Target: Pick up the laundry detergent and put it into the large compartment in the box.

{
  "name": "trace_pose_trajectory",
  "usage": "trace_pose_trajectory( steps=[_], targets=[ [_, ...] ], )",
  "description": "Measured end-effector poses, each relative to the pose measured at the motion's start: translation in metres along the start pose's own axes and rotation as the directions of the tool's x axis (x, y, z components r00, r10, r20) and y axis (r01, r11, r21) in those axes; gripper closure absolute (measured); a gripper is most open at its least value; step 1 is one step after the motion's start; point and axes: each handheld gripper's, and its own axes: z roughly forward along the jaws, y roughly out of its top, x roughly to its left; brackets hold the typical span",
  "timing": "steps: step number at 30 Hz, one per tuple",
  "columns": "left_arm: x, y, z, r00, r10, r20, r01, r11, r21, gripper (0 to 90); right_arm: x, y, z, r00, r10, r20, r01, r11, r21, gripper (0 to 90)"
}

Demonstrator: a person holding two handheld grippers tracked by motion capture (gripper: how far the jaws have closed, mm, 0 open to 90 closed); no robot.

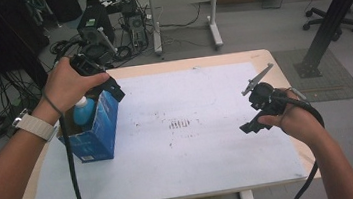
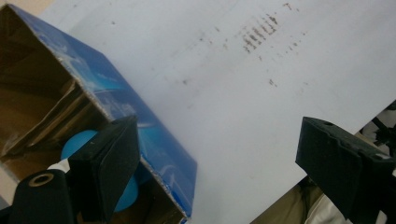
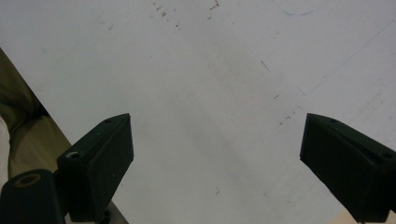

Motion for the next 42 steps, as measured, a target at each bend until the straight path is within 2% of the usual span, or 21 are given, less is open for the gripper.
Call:
trace_pose_trajectory(
  steps=[7,16,21,27,33,36,40,42],
  targets=[
    [-0.008,0.005,0.003,0.9981,0.059,0.017,-0.059,0.9982,-0.008,13.9,-0.001,0.002,0.000,1.0000,-0.002,0.000,0.002,1.000,0.001,9.8],
    [-0.019,0.014,0.005,0.9907,0.128,0.046,-0.128,0.9918,-0.006,13.9,-0.001,0.003,0.000,1.0000,-0.003,-0.003,0.003,1.000,0.000,9.8],
    [-0.027,0.017,0.007,0.9822,0.177,0.064,-0.177,0.9843,-0.003,13.9,-0.002,0.003,-0.001,1.0000,-0.001,-0.002,0.001,1.000,-0.002,9.8],
    [-0.035,0.022,0.011,0.9745,0.211,0.075,-0.212,0.9773,-0.005,13.6,-0.002,0.003,-0.003,1.0000,0.000,0.000,0.000,1.000,-0.001,9.8],
    [-0.041,0.024,0.013,0.9616,0.260,0.088,-0.259,0.9656,-0.020,13.0,-0.002,0.003,-0.004,1.0000,0.002,0.002,-0.002,1.000,-0.004,9.8],
    [-0.045,0.024,0.015,0.9579,0.274,0.084,-0.274,0.9616,-0.017,13.0,-0.002,0.003,-0.004,1.0000,0.001,0.002,-0.001,1.000,-0.004,9.8],
    [-0.051,0.026,0.018,0.9490,0.300,0.097,-0.301,0.9537,-0.012,12.9,-0.001,0.003,-0.004,1.0000,0.001,0.001,-0.001,1.000,-0.006,9.8],
    [-0.054,0.027,0.019,0.9464,0.309,0.095,-0.309,0.9510,-0.010,12.9,-0.001,0.004,-0.003,1.0000,0.001,0.001,-0.001,1.000,-0.006,9.8]
  ],
)
